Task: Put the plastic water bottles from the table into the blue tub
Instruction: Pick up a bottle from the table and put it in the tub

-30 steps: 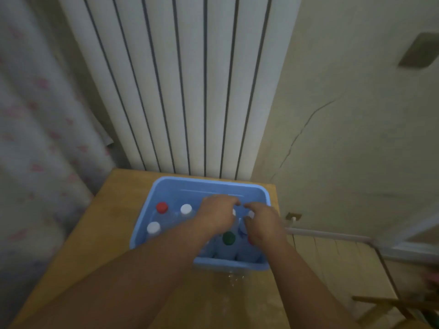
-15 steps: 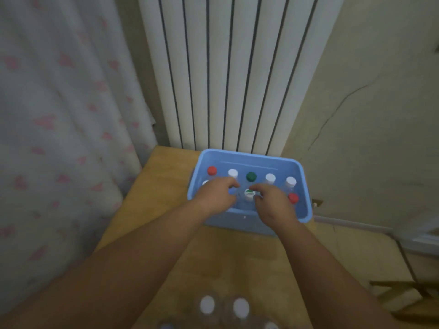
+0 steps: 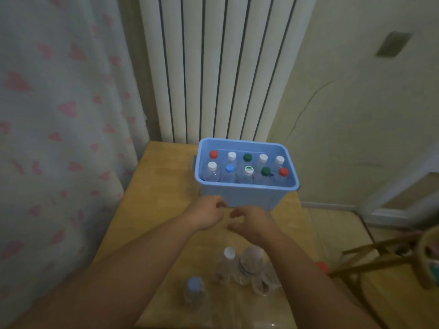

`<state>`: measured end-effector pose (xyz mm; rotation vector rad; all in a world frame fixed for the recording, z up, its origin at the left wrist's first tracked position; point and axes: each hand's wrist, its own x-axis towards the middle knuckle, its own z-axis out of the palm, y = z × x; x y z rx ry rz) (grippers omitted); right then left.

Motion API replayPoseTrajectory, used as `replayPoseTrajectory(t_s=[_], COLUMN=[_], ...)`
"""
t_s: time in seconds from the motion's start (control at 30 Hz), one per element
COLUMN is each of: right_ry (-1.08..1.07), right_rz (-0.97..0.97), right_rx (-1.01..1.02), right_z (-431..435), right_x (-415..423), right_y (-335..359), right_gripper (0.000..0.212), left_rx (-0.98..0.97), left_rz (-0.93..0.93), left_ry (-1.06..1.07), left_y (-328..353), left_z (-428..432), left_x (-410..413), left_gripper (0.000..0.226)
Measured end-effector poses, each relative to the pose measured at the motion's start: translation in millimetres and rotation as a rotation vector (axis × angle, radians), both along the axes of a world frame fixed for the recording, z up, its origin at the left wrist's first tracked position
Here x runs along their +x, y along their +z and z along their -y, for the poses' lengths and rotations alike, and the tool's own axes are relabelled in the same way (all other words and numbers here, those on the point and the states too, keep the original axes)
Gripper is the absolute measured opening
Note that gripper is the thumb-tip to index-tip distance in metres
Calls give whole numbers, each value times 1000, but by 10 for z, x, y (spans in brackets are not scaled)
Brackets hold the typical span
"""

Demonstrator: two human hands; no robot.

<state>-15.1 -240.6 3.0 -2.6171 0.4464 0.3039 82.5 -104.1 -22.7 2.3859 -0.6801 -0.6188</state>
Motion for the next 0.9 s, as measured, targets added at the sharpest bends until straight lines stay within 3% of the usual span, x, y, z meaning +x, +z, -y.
replayPoseTrajectory(t_s=[0.13, 0.37, 0.63, 0.73, 0.9], right_ry=[186, 234, 85, 36, -50], right_rz=[-152, -196, -34, 88, 310], right_rx=[-153, -340, -179, -97, 12], right_z=[-263, -440, -451, -435, -324], right_x=[-172, -274, -77, 83, 324], right_y=[-119, -240, 241, 573, 971], right_gripper=[56, 45, 40, 35, 37], left_rx=[14, 35, 30, -78, -362], left_rz=[-22, -22, -95, -154, -207], left_ry=[-6, -31, -47, -89, 5], left_y=[-72, -116, -116, 2, 360], left_z=[-165, -402, -567, -514, -380], left_x=[-85, -146, -119, -98, 57], left_gripper=[42, 41, 62, 77, 69])
